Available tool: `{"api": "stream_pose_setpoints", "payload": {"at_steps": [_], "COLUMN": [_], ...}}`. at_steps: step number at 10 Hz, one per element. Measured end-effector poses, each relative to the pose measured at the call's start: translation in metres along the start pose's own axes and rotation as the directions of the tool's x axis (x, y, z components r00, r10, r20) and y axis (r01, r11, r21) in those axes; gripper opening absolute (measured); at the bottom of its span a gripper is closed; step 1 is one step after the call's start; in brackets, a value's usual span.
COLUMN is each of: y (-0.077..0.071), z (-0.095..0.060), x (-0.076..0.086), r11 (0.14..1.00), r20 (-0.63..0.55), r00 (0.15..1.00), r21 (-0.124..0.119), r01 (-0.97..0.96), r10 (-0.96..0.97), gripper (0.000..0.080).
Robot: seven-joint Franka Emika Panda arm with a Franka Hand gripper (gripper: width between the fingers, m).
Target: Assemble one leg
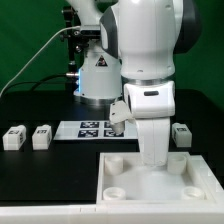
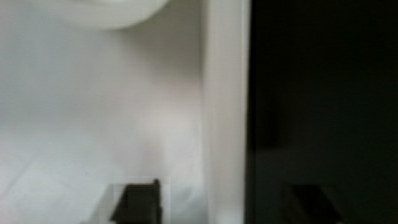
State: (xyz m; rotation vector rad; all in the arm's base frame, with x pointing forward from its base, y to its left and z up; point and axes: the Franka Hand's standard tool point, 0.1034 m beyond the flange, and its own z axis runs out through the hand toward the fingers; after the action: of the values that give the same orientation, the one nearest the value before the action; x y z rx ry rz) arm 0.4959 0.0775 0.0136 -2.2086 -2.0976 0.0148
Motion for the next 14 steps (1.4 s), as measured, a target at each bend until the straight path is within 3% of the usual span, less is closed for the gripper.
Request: {"api": "stream_pose_setpoints", "payload": {"at_steps": [1,2,5,9,11,13,14], "y": [0.000,0.000,0.000,0.001,0.007,-0.002,-0.013], "z": [0.000,0.000,0.000,-0.002,-0.024,-0.040,-0.041], "x": [0.000,0.000,-0.001,-0.003,-0.007,0.009,0.023], "r11": [1.000,1.000,1.000,1.000,0.998,0.976,0.951], "r20": [0.000,0.000,0.000,-0.001,0.006,0.009,0.009], "r00": [1.000,1.000,1.000,1.000,0.998,0.977,0.951], "r21": [0.000,0.000,0.000,-0.002,-0.022,-0.031,-0.026], "r01": [0.000,-0.001,-0.002,-0.008,-0.055,-0.214,-0.308], "r10": [0.000,0.001,0.002,0.008,0.056,0.214,0.309], "gripper": [0.0471,0.0588,0.0648,0.0649,0.0649,0.0649,0.0649]}}
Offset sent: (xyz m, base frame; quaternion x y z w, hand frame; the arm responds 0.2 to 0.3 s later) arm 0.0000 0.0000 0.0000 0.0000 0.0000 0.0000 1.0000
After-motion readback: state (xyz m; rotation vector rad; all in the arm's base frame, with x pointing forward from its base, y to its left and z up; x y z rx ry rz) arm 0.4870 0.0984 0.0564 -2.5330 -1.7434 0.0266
